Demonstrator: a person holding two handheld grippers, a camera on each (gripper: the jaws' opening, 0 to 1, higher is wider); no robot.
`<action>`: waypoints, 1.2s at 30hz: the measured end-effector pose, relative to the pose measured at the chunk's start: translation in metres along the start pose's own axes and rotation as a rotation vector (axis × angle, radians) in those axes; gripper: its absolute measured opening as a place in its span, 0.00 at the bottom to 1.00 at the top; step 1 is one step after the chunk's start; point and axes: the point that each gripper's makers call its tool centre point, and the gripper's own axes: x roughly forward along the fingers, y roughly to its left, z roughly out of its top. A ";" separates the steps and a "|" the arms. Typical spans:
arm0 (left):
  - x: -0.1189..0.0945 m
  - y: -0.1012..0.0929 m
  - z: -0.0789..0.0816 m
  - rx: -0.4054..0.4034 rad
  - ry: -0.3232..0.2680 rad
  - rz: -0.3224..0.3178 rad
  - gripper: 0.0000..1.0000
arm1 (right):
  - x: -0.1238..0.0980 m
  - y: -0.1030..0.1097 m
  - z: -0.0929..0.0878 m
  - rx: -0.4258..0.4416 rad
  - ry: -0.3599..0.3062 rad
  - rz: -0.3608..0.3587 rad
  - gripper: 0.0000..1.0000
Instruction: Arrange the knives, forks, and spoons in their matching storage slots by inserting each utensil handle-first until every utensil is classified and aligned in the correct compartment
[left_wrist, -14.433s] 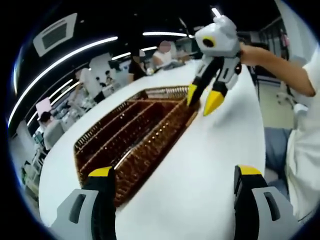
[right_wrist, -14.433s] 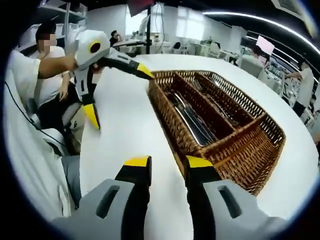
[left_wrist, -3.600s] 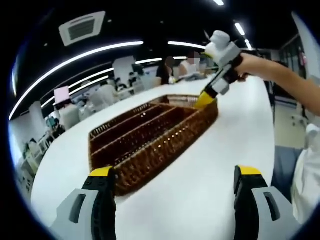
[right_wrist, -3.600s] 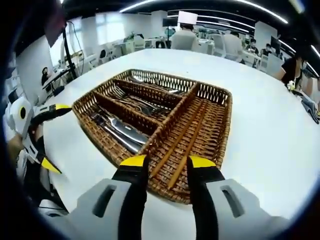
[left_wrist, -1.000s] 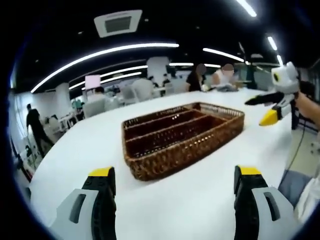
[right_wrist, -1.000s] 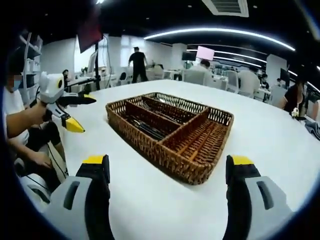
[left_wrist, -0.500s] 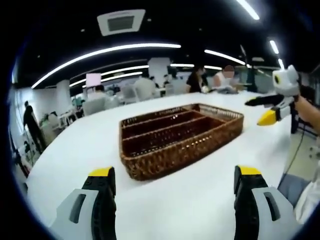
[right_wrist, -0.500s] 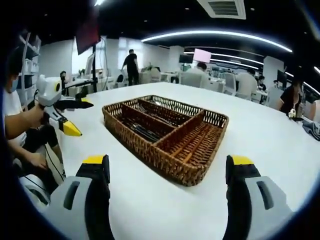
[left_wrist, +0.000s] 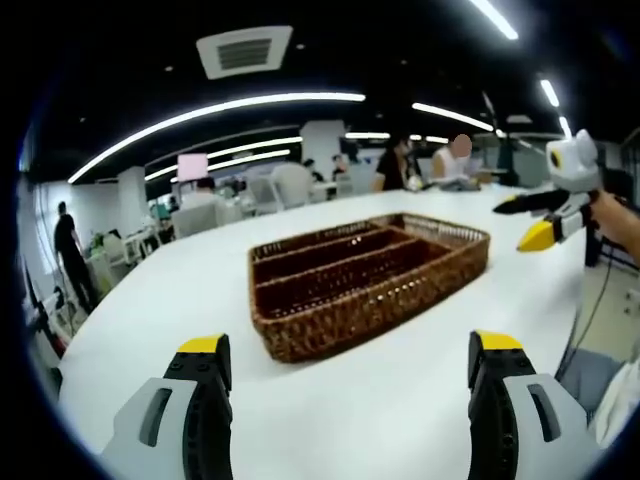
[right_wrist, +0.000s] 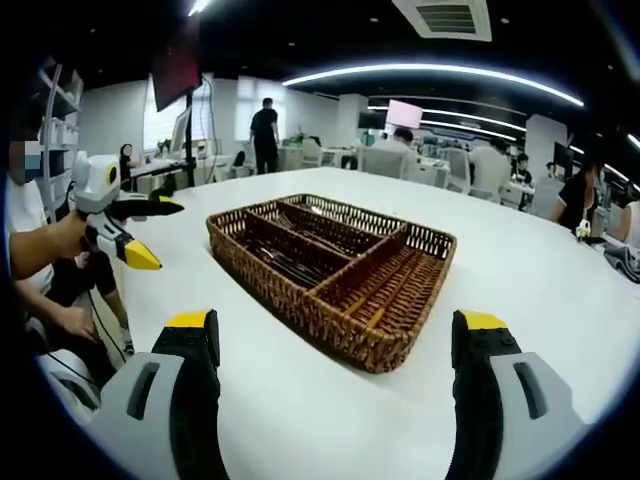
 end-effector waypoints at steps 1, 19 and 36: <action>0.000 0.000 -0.001 -0.002 0.002 0.001 1.00 | -0.001 -0.001 -0.001 0.007 0.004 -0.002 1.00; 0.005 -0.017 -0.002 0.012 0.025 -0.030 1.00 | -0.003 0.001 -0.006 0.008 0.013 0.004 1.00; 0.011 0.001 0.000 0.018 0.024 -0.033 1.00 | -0.006 -0.001 -0.007 0.015 0.012 -0.001 1.00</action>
